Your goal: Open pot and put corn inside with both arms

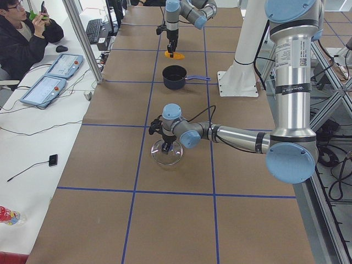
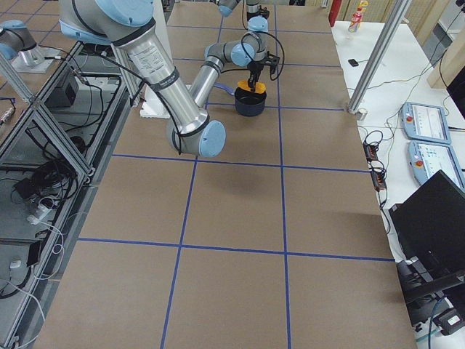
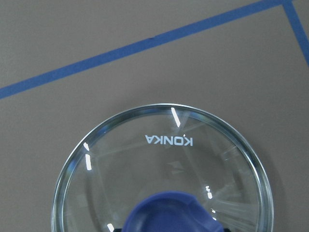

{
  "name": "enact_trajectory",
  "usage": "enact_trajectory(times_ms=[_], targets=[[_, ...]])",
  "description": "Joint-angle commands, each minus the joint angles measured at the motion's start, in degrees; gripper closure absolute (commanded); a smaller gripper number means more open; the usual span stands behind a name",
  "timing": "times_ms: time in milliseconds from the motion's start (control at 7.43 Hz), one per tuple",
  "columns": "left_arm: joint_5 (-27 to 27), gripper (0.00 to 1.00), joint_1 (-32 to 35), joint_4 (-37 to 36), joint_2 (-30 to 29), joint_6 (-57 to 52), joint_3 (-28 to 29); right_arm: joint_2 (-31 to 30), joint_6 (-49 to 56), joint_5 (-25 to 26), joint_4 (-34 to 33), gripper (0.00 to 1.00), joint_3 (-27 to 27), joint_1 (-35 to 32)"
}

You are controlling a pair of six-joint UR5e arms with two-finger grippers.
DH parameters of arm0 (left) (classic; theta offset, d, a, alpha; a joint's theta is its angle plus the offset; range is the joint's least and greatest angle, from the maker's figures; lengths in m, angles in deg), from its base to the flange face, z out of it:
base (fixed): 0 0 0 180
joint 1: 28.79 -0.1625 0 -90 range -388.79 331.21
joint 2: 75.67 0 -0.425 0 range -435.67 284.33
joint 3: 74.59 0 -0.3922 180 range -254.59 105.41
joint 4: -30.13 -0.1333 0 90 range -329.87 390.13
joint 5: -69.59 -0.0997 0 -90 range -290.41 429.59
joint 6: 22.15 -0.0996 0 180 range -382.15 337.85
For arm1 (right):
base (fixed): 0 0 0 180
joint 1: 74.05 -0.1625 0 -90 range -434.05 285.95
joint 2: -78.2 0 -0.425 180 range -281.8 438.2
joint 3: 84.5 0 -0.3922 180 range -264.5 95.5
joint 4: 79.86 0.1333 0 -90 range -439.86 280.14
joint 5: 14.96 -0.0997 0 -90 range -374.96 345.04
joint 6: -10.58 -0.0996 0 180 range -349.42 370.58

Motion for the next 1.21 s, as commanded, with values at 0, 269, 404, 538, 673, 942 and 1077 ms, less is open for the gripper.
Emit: enact_trajectory(times_ms=[0,269,404,538,673,942,1077], targets=[[-0.20,0.36,-0.01,0.18,0.16,0.08,0.18,0.05,0.00,0.00,-0.01,0.89,0.03,0.00],[-0.11,0.24,-0.09,0.00,-0.02,0.00,0.18,0.05,0.00,0.09,-0.01,0.89,0.03,0.00],[-0.20,0.16,-0.09,0.00,0.07,0.17,0.18,0.05,0.00,0.18,-0.01,0.88,0.03,0.00],[-0.03,0.03,-0.09,0.00,0.07,0.17,0.09,0.05,0.00,0.88,-0.01,0.88,0.12,0.27],[0.15,0.02,-0.01,0.00,0.16,0.26,-0.52,0.92,-0.61,1.32,0.08,0.88,1.34,0.79],[3.20,0.02,1.30,-0.43,0.16,0.35,-2.79,3.73,-2.20,3.77,0.43,0.88,5.38,2.72],[7.23,0.02,4.44,-0.87,0.16,0.43,-3.94,3.74,-2.20,4.48,0.52,0.88,5.74,3.34]])
